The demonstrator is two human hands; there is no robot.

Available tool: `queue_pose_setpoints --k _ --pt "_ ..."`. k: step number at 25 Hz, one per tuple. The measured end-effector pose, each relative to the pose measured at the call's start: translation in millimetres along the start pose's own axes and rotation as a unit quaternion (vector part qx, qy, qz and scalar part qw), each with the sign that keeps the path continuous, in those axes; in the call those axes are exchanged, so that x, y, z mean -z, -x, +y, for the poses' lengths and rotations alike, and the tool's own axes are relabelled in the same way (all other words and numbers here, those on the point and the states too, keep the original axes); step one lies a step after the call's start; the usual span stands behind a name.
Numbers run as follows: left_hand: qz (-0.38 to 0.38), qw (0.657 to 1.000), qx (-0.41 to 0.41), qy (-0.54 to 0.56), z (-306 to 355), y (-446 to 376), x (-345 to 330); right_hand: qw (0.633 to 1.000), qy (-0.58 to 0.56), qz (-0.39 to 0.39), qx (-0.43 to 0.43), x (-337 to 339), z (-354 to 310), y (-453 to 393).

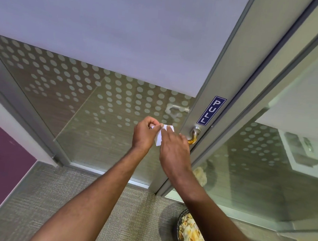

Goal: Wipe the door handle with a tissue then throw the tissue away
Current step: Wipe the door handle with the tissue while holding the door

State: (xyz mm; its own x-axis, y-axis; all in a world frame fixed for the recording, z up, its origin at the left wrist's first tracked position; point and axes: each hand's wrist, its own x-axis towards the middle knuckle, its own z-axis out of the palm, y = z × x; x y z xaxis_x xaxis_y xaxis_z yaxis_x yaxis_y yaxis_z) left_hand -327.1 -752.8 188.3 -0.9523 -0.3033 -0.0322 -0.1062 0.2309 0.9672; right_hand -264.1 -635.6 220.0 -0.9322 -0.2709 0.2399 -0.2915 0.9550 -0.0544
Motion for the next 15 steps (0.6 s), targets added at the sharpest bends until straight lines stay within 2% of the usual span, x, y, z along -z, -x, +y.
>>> queue_pose_setpoints --k 2,9,12,15 --pt "0.010 1.000 0.003 0.005 3.4 -0.7 1.3 0.997 0.050 -0.051 0.006 -3.2 -4.1 -5.7" --pt "0.067 0.996 -0.029 -0.045 17.9 -1.1 28.5 0.990 0.117 -0.081 -0.012 8.5 -12.5 -37.3" --pt "0.071 0.990 -0.088 -0.078 43.4 -1.5 43.0 0.983 0.139 -0.112 -0.033 4.6 -23.3 -43.0" --pt "0.089 0.964 -0.210 -0.135 73.8 -9.5 57.5 0.984 0.081 -0.116 -0.105 -2.9 -28.0 -54.7"
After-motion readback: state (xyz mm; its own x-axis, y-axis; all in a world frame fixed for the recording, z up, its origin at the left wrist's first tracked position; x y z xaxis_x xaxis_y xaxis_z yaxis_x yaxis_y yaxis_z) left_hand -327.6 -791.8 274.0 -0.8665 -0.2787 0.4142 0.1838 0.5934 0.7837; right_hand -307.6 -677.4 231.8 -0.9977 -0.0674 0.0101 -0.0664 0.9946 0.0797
